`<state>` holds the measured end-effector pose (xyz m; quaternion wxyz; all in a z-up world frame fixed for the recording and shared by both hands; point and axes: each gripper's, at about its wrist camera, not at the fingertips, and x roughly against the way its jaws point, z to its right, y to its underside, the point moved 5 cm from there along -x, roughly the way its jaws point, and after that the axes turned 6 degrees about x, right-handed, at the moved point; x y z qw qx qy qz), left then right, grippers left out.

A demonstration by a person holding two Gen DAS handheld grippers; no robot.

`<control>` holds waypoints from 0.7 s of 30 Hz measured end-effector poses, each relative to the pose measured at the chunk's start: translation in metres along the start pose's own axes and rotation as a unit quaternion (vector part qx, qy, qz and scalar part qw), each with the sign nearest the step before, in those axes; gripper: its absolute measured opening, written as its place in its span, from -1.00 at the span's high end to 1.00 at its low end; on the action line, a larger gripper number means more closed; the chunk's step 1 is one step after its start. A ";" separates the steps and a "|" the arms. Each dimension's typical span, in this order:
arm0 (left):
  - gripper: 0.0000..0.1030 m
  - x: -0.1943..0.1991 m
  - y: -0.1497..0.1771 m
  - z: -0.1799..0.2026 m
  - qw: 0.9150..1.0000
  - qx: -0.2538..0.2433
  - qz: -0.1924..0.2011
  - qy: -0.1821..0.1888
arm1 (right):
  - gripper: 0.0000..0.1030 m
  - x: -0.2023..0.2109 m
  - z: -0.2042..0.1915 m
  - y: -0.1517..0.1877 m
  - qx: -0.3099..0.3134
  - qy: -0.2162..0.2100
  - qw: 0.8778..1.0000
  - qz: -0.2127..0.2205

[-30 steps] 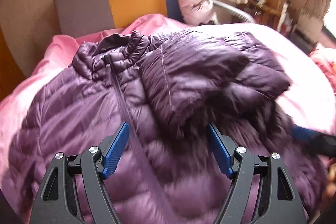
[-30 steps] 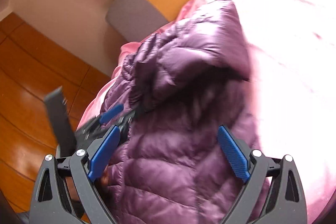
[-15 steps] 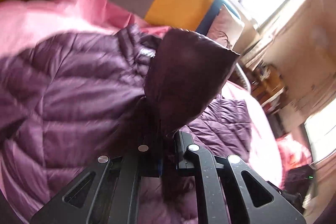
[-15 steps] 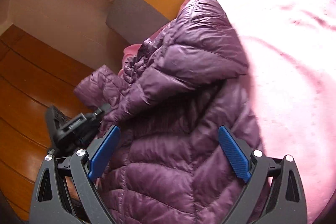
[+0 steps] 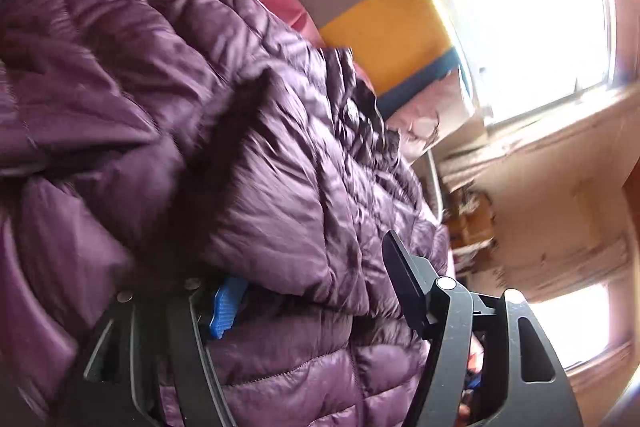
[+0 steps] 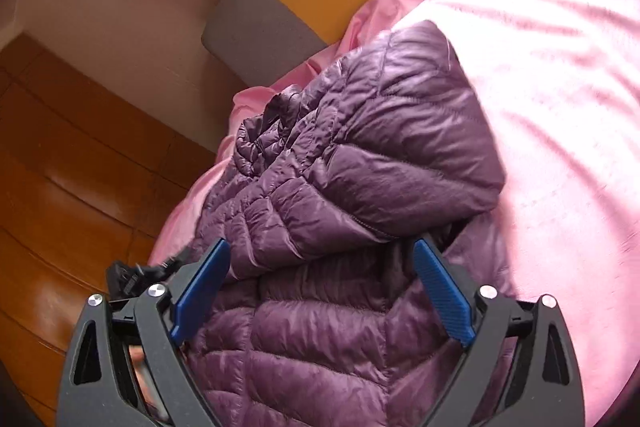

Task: Fold large clothes
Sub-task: 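Press the folded side flat with the right tool while the left tool releases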

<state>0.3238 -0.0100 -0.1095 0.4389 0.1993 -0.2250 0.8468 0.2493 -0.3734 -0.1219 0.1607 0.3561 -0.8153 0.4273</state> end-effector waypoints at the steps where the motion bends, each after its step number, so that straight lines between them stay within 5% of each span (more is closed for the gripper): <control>1: -0.25 -0.001 -0.003 -0.001 1.000 -0.001 -0.003 -0.002 | -0.71 0.002 -0.001 -0.004 0.011 0.012 1.000 0.007; 3: -0.22 -0.009 -0.003 0.004 0.999 -0.027 -0.018 -0.017 | -0.64 0.001 -0.001 -0.015 0.017 0.025 0.999 0.013; 7: 0.80 -0.020 -0.006 0.014 0.995 -0.074 -0.029 -0.052 | -0.52 -0.018 -0.003 -0.038 0.042 0.057 0.997 0.010; 8: 0.87 -0.018 -0.008 0.017 0.995 -0.083 -0.018 -0.056 | -0.51 -0.025 -0.003 -0.044 0.050 0.071 0.996 0.008; 13: 0.90 -0.005 -0.012 0.023 0.990 -0.111 0.030 -0.075 | -0.48 -0.076 0.013 -0.057 0.081 0.161 0.983 -0.017; 16: 0.90 -0.009 -0.012 0.008 0.986 -0.125 0.025 -0.107 | -0.16 -0.110 0.033 -0.047 0.115 0.249 0.960 -0.054; 21: 0.90 -0.033 -0.006 -0.002 0.979 -0.145 0.018 -0.145 | -0.19 -0.120 0.039 -0.036 0.141 0.282 0.949 -0.036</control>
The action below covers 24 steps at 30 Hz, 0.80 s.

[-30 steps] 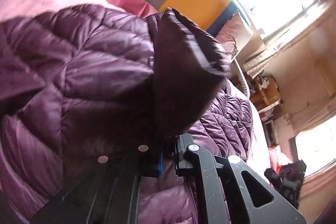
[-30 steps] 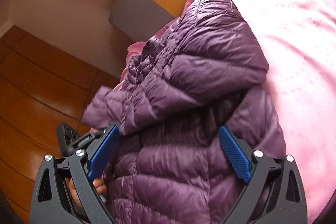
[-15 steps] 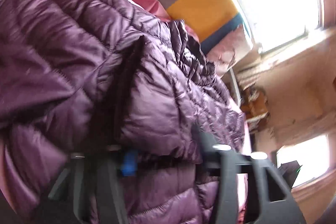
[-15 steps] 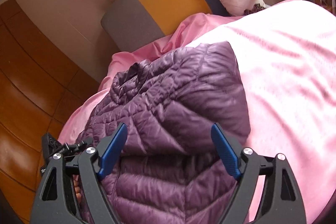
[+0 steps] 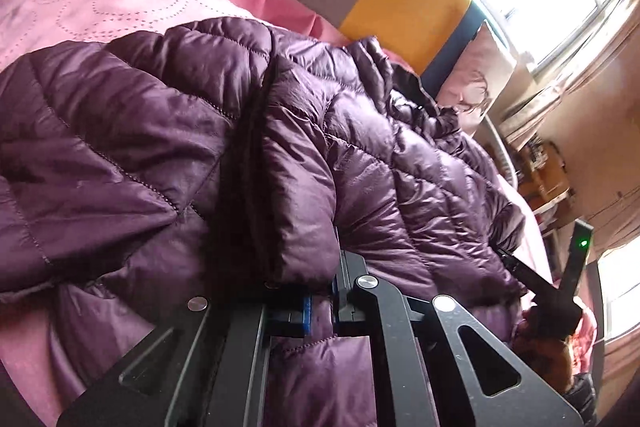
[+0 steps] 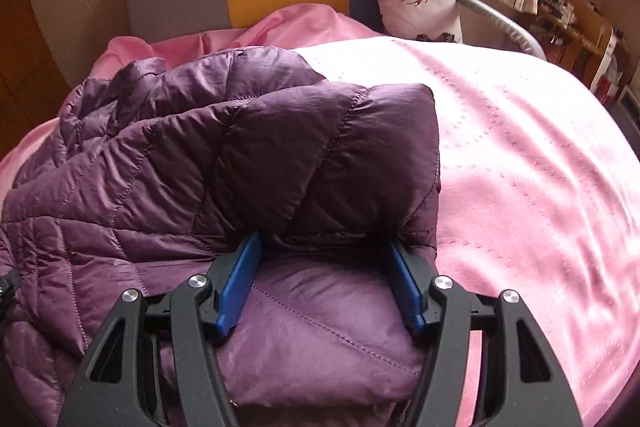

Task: Fold large clothes
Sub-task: 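Press the folded side flat with the right tool while the left tool releases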

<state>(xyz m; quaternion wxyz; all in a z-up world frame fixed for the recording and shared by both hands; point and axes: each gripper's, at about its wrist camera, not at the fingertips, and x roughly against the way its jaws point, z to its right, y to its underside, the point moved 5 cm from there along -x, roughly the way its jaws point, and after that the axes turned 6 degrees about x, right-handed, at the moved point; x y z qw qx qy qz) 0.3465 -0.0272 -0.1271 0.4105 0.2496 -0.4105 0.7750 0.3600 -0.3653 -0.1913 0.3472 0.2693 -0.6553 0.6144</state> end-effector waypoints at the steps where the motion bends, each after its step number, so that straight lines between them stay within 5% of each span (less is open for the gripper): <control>1: 0.89 -0.004 -0.001 0.000 1.000 -0.003 0.000 -0.005 | -0.19 0.000 0.000 0.002 0.002 0.004 1.000 0.005; 6: 0.63 0.010 -0.001 0.000 0.999 -0.010 0.012 -0.039 | -0.23 0.001 0.002 0.005 0.004 0.006 1.000 0.011; 8: 0.03 0.028 -0.002 0.001 0.997 -0.009 0.045 -0.066 | -0.23 0.003 0.002 0.004 0.003 0.005 1.000 0.012; 9: -0.03 0.042 -0.003 0.001 0.994 -0.010 0.075 -0.077 | -0.24 0.004 0.002 0.004 0.005 0.006 1.000 0.014; 12: -0.03 0.062 -0.008 0.013 0.990 -0.039 0.113 -0.079 | -0.25 0.004 -0.001 0.003 0.007 0.009 1.000 0.015; 16: -0.03 0.049 -0.020 0.040 0.989 -0.096 0.099 -0.059 | -0.25 0.005 -0.002 0.003 0.008 0.010 1.000 0.018; 24: 0.10 -0.029 -0.043 0.015 0.996 -0.041 0.026 -0.074 | -0.27 0.004 -0.002 0.003 0.006 0.002 1.000 0.022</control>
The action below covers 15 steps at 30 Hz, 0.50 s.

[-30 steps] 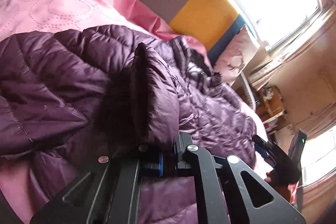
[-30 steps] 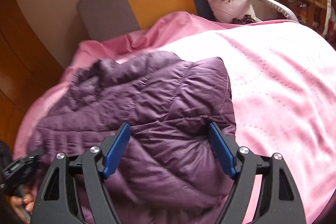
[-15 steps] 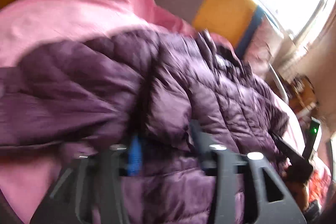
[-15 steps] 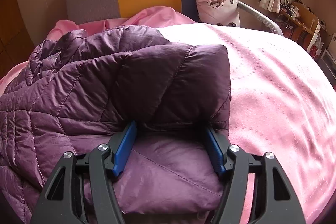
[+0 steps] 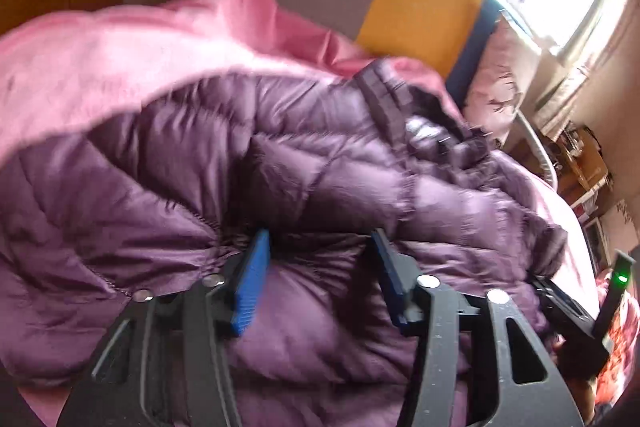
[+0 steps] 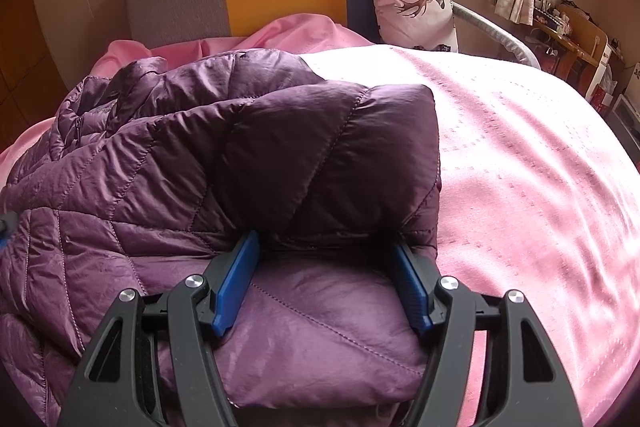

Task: Fold large clothes
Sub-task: 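Press the folded side flat with the right tool while the left tool releases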

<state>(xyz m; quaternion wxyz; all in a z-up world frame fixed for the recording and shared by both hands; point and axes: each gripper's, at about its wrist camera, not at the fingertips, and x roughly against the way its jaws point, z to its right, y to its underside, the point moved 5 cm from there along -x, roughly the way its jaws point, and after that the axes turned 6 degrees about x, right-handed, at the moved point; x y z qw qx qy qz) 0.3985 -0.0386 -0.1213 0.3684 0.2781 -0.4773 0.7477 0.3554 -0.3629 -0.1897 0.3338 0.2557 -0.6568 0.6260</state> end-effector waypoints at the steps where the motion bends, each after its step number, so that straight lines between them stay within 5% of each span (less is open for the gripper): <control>1: 0.10 -0.002 0.002 -0.002 1.000 -0.001 0.004 0.004 | -0.27 0.000 0.000 0.000 0.000 0.000 1.000 0.000; 10: 0.09 0.020 0.009 -0.003 1.000 -0.004 0.007 0.000 | -0.28 -0.001 -0.001 0.000 0.000 0.000 1.000 0.001; 13: -0.30 0.058 0.017 -0.025 0.999 0.035 0.036 -0.010 | -0.28 -0.001 0.000 -0.001 0.000 0.001 1.000 0.001; 15: -0.30 0.086 0.027 -0.050 0.996 0.069 0.056 -0.008 | -0.29 -0.001 -0.001 -0.001 0.001 0.003 1.000 0.000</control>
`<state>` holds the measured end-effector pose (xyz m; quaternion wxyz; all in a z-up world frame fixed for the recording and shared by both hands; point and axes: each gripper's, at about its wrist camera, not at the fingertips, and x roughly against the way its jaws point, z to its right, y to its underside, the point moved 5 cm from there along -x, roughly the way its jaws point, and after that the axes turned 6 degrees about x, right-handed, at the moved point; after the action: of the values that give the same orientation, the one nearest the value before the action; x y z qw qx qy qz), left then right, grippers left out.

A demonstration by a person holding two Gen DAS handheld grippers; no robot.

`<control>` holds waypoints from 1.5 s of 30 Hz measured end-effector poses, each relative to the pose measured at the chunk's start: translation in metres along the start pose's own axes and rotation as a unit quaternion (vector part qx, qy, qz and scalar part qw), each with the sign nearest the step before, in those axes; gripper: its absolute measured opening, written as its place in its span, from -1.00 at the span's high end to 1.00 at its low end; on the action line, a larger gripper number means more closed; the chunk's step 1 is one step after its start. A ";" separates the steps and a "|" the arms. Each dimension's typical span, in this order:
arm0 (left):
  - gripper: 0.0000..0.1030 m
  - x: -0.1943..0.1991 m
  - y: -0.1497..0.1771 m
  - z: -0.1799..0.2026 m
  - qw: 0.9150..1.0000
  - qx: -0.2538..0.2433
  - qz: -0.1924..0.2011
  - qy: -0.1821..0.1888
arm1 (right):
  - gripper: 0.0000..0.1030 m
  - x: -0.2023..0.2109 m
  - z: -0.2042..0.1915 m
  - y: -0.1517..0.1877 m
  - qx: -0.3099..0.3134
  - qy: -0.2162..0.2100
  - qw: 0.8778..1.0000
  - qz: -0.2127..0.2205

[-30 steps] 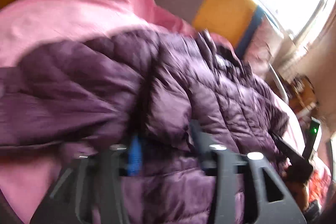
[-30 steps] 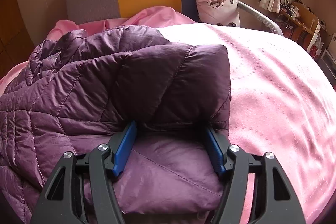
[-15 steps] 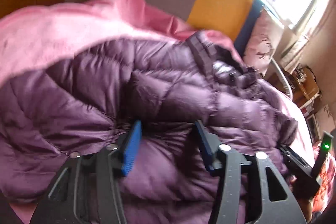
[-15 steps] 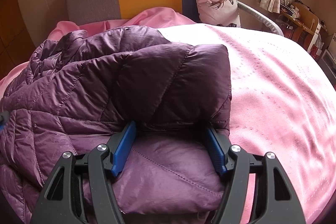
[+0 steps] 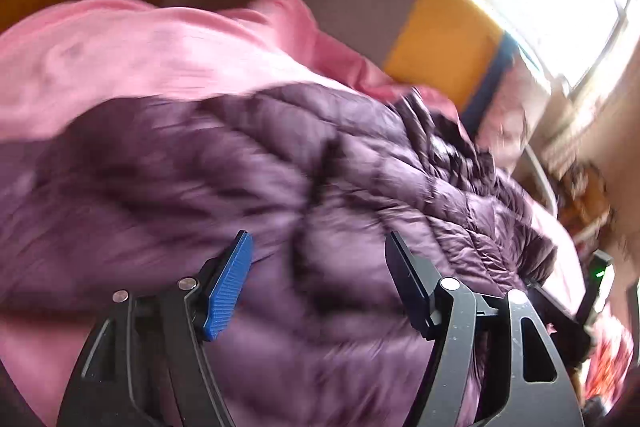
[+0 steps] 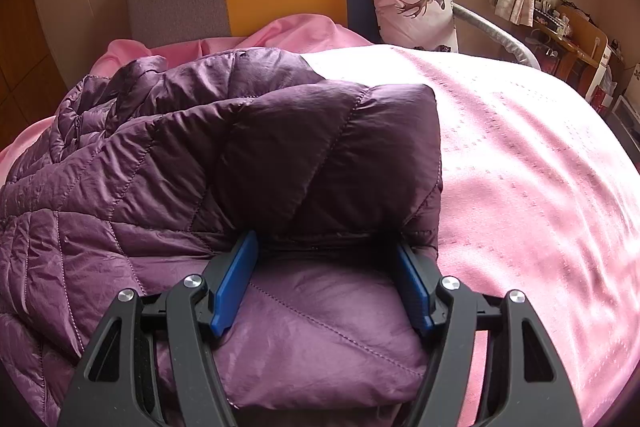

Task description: Fold large clothes

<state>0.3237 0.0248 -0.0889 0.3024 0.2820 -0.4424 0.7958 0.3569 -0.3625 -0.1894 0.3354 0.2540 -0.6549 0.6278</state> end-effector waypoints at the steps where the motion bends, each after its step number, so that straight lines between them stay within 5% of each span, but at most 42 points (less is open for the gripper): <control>1: -0.30 0.015 0.002 -0.017 1.000 0.020 0.006 -0.001 | -0.29 0.000 -0.001 0.000 0.001 0.002 1.000 -0.001; 6: -0.30 0.060 0.014 -0.084 0.997 0.075 0.015 -0.032 | -0.38 0.004 -0.007 -0.007 0.035 0.029 0.999 -0.017; 8: -0.30 0.074 0.018 -0.115 0.993 0.110 0.018 -0.043 | -0.81 0.016 -0.011 -0.009 0.046 0.034 0.998 -0.016; 14: -0.30 0.111 0.020 -0.196 0.973 0.217 0.046 -0.065 | -0.85 0.077 -0.039 0.003 0.051 -0.034 0.998 0.033; 18: -0.30 0.138 0.014 -0.243 0.950 0.290 0.085 -0.074 | -0.85 0.102 -0.072 0.030 0.076 -0.092 0.993 0.027; 24: -0.29 0.159 0.001 -0.311 0.902 0.406 0.130 -0.063 | -0.85 0.110 -0.112 0.068 0.115 -0.113 0.987 0.012; 27: 0.16 0.167 -0.007 -0.329 0.891 0.426 0.140 -0.074 | -0.85 0.103 -0.119 0.081 0.121 -0.114 0.986 -0.003; 28: 0.52 0.167 -0.010 -0.332 0.892 0.424 0.139 -0.078 | -0.85 0.100 -0.120 0.084 0.121 -0.112 0.986 -0.007; 29: 0.68 0.168 -0.015 -0.332 0.897 0.414 0.136 -0.078 | -0.85 0.097 -0.120 0.088 0.119 -0.112 0.987 -0.008; 31: 0.77 0.173 -0.026 -0.323 0.906 0.391 0.141 -0.077 | -0.85 0.096 -0.121 0.089 0.114 -0.113 0.987 -0.007; 36: 0.78 0.188 -0.057 -0.246 0.950 0.258 0.171 -0.036 | -0.86 0.090 -0.119 0.090 0.107 -0.114 0.988 -0.009; 39: 0.78 0.187 -0.066 -0.178 0.969 0.175 0.173 0.006 | -0.87 0.089 -0.116 0.092 0.097 -0.121 0.988 -0.010; 45: 0.78 0.148 -0.042 -0.048 0.991 0.015 0.119 0.057 | -0.87 0.088 -0.111 0.094 0.079 -0.138 0.987 -0.011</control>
<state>0.2484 0.1187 0.0180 0.2259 0.1859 -0.4428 0.8476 0.2429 -0.2367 -0.1853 0.2278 0.3708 -0.6402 0.6330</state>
